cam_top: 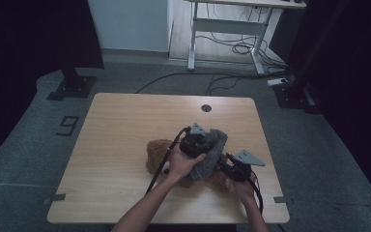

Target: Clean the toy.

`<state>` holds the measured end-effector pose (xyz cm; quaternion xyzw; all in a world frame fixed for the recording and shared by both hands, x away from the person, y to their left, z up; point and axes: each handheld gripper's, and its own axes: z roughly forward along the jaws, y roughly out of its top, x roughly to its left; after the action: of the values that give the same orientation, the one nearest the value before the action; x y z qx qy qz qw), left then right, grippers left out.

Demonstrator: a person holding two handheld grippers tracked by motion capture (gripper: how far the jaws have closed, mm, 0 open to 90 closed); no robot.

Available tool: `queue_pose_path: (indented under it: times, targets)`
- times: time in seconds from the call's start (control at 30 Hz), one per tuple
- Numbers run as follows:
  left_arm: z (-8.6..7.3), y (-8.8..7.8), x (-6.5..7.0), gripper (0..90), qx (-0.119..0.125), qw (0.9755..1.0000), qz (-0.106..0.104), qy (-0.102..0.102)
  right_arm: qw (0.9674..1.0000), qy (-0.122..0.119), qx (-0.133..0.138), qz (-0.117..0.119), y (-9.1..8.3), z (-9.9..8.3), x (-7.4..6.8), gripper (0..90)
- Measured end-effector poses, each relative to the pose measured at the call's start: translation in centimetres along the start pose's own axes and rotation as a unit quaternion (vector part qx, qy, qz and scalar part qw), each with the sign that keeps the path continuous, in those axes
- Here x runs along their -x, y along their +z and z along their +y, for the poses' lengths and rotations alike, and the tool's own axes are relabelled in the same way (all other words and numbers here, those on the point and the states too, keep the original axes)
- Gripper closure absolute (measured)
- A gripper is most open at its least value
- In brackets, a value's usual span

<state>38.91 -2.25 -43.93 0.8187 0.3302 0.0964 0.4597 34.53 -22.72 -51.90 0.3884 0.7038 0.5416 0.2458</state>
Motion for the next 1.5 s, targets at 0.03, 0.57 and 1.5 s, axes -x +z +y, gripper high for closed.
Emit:
queue_pose_path:
  times: [0.03, 0.57, 1.5]
  targets:
    - [-0.2, -0.3, 0.0, 84.4, 0.001, 0.9999, 0.009, 0.006, 1.0, -0.001, 0.001, 0.001, 0.0, 0.0, 0.0, 64.1]
    - [-3.7, -5.5, -2.8, 84.5, -0.003, 0.9982, 0.057, 0.019, 0.9999, 0.002, 0.01, 0.004, 0.0, 0.1, 0.1, 64.4]
    - [-7.2, -13.0, -10.2, 84.5, 0.031, 0.9924, 0.086, -0.082, 0.9998, -0.006, 0.02, 0.007, 0.1, 0.1, 0.2, 65.2]
